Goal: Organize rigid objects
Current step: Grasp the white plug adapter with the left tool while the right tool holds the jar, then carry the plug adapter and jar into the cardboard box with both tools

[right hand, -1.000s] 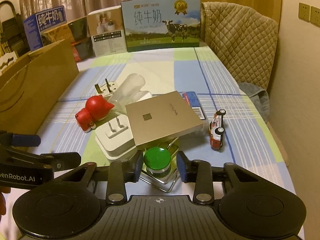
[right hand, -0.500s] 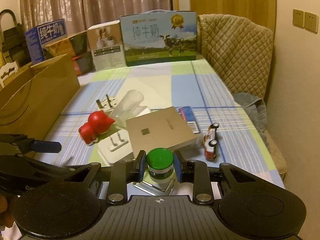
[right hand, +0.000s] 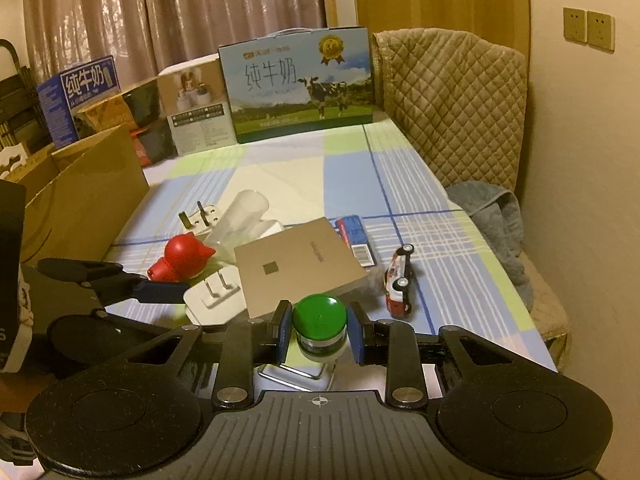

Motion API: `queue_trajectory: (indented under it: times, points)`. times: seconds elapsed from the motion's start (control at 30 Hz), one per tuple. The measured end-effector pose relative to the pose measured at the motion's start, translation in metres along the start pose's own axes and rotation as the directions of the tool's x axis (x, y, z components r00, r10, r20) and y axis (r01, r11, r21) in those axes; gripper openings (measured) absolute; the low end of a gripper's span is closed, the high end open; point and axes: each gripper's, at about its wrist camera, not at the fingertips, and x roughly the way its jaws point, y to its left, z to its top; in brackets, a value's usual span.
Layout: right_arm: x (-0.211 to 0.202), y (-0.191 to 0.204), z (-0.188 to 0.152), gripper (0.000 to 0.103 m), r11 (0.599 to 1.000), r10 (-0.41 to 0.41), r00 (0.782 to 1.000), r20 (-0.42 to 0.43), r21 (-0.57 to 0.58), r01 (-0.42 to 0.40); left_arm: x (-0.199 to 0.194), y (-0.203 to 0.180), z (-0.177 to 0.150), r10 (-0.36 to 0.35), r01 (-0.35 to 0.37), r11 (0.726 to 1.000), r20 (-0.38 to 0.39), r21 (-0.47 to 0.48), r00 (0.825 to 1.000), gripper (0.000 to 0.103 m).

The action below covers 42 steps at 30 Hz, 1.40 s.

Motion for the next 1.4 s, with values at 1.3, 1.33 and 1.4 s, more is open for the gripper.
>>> queue_trajectory:
  times: [1.3, 1.33, 1.4]
  points:
    - [-0.054, 0.036, 0.014, 0.026, 0.996, 0.042, 0.999, 0.013, -0.074, -0.041, -0.108, 0.003, -0.009, 0.167, -0.165, 0.976, -0.001, -0.144, 0.986, 0.061]
    - [-0.057, 0.039, 0.019, 0.026, 0.996, 0.051, 0.999, 0.016, -0.081, -0.049, -0.116, 0.005, -0.004, 0.173, -0.169, 0.974, 0.009, -0.148, 0.985, 0.061]
    - [-0.064, 0.049, 0.030, 0.026, 0.993, 0.080, 0.996, 0.028, -0.093, -0.077, -0.135, 0.011, 0.005, 0.191, -0.184, 0.970, 0.032, -0.158, 0.981, 0.061]
